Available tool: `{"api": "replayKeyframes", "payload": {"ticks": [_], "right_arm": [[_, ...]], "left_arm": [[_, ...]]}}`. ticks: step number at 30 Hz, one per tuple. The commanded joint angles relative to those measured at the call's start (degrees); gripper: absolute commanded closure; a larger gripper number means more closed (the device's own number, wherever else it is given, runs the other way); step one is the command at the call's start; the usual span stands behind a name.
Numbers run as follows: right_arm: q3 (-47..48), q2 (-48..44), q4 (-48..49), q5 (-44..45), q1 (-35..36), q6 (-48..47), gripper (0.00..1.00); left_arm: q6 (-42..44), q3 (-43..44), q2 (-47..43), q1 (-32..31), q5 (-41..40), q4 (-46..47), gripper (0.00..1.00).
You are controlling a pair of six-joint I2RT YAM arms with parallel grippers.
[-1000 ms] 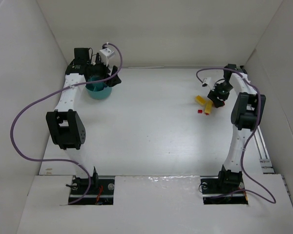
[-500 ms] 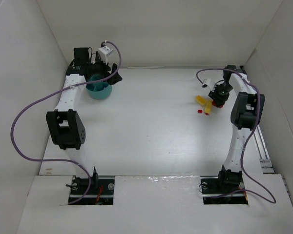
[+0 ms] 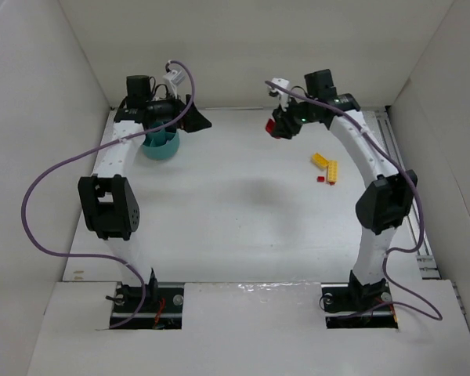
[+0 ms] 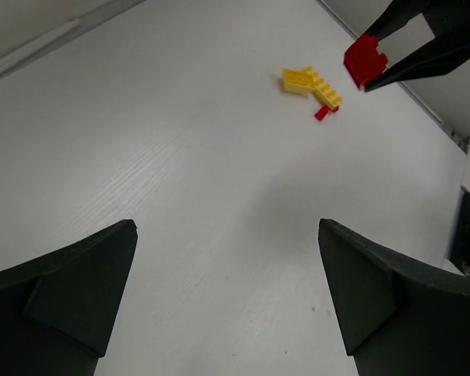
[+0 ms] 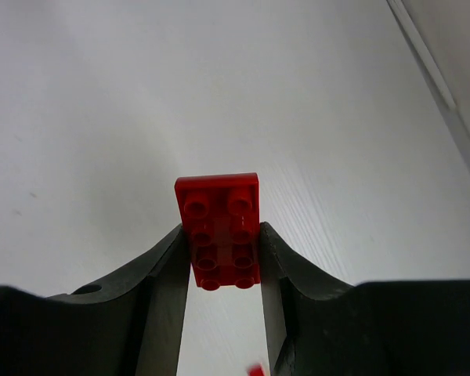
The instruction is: Sort the legos into containers by color
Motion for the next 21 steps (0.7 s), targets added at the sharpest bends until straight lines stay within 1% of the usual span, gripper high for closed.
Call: {"api": "replayKeyframes", "payload": {"ticks": [1, 2, 4, 7, 8, 10, 16, 21], "right_arm": [[4.78, 3.03, 6.06, -3.32, 4.23, 13.42, 0.88], [5.59, 3.04, 7.71, -2.79, 5.37, 15.02, 0.88], [6.21, 3.75, 9.04, -1.73, 8.27, 17.92, 0.88], [6.21, 3.75, 11.24, 1.34, 11.26, 18.64, 0.88], [6.21, 3.75, 11.76, 1.87, 11.27, 19.51, 0.88], [6.21, 3.75, 12.47, 3.71, 13.11, 20.31, 0.88], [6.21, 4.27, 13.0, 8.37, 14.96, 20.83, 0.88], [6.21, 4.27, 13.53, 12.32, 16.63, 20.83, 0.88]], "left_arm": [[-5.27, 4.05, 1.87, -4.46, 1.33, -1.18, 0.0], [-4.49, 7.28, 2.94, -5.0, 1.32, -2.95, 0.02], [-5.18, 9.33, 5.13, -5.61, 2.81, -4.02, 0.05], [-7.12, 9.34, 5.14, -6.15, 2.91, -2.96, 0.13], [-7.73, 9.34, 5.14, -6.15, 2.9, -2.27, 0.13], [-8.43, 9.34, 5.84, -6.68, 3.43, -2.26, 0.18], [-8.97, 12.06, 8.3, -7.2, 5.36, -3.31, 0.19], [-7.22, 14.61, 9.97, -8.25, 6.42, -5.77, 0.18]]}}
